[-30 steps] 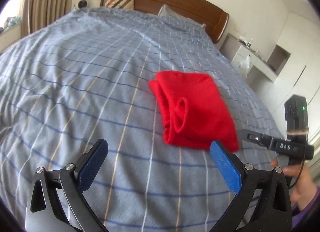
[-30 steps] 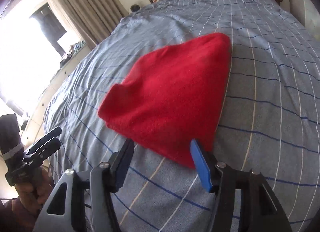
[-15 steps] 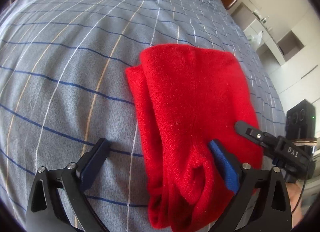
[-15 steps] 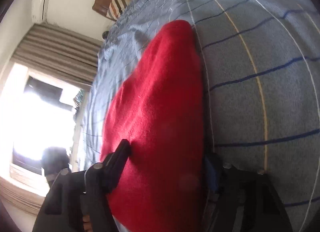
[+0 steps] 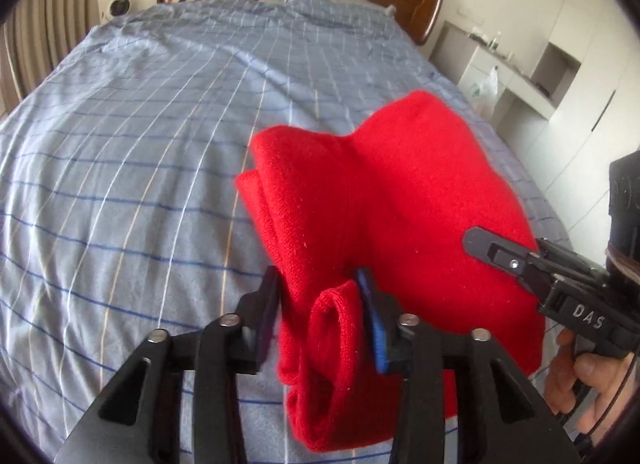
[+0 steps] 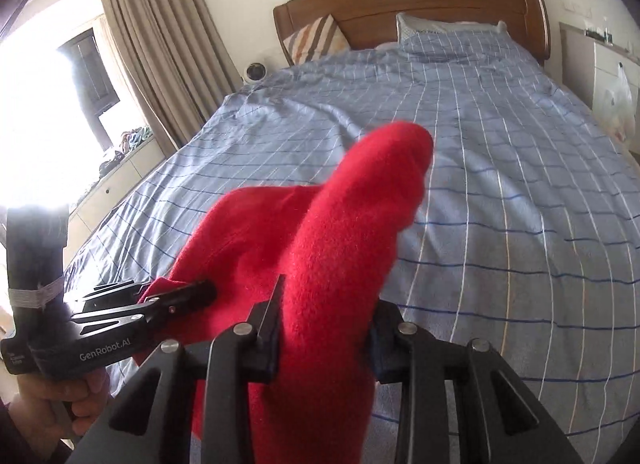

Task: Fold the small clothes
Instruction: 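Fold the held edge over the sweater with the right tool and press it flat, then open the right tool and withdraw both tools from the folded sweater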

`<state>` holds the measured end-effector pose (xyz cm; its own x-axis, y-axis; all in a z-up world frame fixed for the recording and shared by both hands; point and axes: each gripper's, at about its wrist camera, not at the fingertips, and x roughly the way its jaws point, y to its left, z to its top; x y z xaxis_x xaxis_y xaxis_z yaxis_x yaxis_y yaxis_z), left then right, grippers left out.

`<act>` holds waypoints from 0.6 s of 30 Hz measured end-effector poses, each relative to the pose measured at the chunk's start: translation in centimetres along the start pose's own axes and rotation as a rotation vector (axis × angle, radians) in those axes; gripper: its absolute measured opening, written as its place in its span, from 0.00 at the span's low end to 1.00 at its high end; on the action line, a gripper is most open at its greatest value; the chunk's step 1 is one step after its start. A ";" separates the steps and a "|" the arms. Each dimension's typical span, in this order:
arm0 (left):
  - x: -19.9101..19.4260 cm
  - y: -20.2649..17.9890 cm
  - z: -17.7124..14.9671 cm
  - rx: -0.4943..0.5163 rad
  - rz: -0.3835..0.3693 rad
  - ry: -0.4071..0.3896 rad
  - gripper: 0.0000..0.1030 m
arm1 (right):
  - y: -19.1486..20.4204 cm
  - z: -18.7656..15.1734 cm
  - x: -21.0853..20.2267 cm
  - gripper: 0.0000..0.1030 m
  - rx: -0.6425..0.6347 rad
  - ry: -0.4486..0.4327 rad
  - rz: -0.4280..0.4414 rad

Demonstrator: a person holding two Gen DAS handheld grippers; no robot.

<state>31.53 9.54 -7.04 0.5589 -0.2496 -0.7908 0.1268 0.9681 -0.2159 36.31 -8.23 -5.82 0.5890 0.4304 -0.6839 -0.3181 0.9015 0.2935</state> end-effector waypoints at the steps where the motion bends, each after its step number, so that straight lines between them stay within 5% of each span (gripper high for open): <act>1: 0.9 0.5 -1.3 0.002 0.047 0.039 0.68 | -0.8 -0.6 0.9 0.46 0.031 0.054 -0.001; 3: 1.7 1.0 -4.1 0.033 0.140 0.078 0.68 | -2.6 -2.9 1.8 0.71 0.088 0.149 -0.043; 7: -3.2 0.9 -9.4 0.075 0.236 -0.038 0.90 | -4.3 -8.5 -1.5 0.77 0.076 0.157 -0.123; 9: -6.0 -0.2 -11.2 0.118 0.303 -0.108 0.98 | -3.8 -10.7 -4.2 0.88 0.054 0.136 -0.178; 12: -9.3 -2.1 -13.3 0.156 0.329 -0.178 1.00 | -1.7 -13.2 -8.2 0.92 -0.006 0.111 -0.265; 18: -13.5 -4.9 -15.6 0.114 0.315 -0.193 1.00 | 3.6 -15.2 -15.5 0.92 -0.115 0.035 -0.357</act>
<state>10.58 7.83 -4.25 0.7278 0.0583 -0.6833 0.0088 0.9955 0.0943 14.75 -12.32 -4.33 0.6531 0.0864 -0.7524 -0.1799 0.9827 -0.0433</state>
